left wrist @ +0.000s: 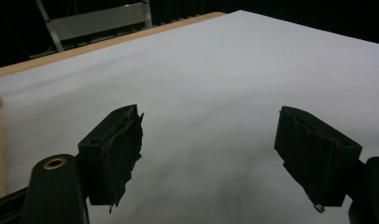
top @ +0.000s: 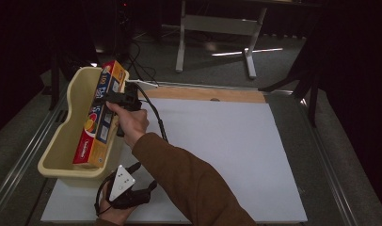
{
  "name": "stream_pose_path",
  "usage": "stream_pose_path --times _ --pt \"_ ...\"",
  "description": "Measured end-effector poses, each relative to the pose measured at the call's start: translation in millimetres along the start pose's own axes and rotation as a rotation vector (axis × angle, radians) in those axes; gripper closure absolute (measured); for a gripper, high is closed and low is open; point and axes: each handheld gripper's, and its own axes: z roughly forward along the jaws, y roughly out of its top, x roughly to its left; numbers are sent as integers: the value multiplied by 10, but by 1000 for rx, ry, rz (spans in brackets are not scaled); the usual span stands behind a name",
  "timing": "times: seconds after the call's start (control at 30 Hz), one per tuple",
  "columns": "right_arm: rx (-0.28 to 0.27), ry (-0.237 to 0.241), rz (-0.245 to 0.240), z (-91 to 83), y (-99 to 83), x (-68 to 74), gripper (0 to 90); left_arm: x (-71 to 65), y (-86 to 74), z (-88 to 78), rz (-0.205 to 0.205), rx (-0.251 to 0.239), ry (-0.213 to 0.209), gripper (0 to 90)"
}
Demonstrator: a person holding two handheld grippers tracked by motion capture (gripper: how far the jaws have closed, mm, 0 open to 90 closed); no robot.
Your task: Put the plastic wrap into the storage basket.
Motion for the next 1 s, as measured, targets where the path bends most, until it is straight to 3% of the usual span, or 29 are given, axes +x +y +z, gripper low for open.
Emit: stream_pose_path --times 0.37,0.43,0.7,1.0 --pt "-31 -25 -6 73 -44 -4 384 10 -5 -18 -4 -3 4 227" --pt "-25 -43 -7 97 -52 -24 383 12 -4 -20 -3 -5 5 227" --pt "21 -35 33 162 -25 -127 372 13 -4 -18 -3 -3 3 227" --pt "69 -143 -6 143 -2 -111 342 -1 -4 -4 1 2 1 227"
